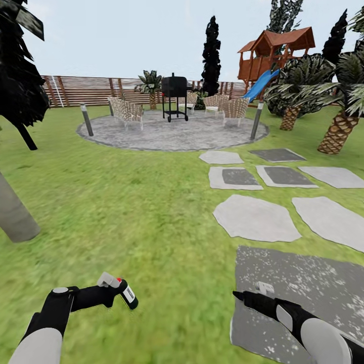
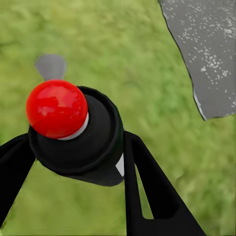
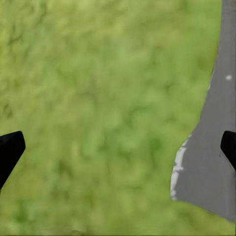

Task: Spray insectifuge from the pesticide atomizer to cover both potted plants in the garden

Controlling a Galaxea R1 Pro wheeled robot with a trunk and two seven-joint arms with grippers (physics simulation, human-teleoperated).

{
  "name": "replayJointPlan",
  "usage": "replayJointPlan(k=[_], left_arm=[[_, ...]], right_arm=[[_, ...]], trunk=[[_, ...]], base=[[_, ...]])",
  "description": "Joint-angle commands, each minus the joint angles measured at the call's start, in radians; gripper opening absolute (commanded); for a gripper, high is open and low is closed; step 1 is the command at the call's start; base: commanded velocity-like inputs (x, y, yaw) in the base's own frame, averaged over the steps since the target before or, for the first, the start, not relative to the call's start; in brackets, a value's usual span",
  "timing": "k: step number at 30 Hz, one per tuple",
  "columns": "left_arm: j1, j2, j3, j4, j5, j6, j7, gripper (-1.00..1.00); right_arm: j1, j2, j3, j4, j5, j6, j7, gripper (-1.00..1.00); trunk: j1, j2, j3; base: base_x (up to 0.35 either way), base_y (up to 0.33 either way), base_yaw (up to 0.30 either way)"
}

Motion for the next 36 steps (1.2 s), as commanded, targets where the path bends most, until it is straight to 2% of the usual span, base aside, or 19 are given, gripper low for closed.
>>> replayJointPlan(k=[1, 36], left_arm=[[-0.001, -0.001, 0.004, -0.002, -0.004, 0.009, -0.005, -1.0], [-0.001, 0.0, 0.005, -0.002, -0.004, 0.01, -0.005, -1.0]], right_arm=[[0.0, 0.0, -0.009, -0.002, 0.007, 0.007, 0.004, 1.0], [0.0, 0.0, -0.009, -0.002, 0.007, 0.007, 0.004, 1.0]], trunk=[[0.0, 0.0, -0.001], [0.0, 0.0, -0.001]], base=[[0.333, -0.071, 0.004], [0.333, -0.071, 0.007]])
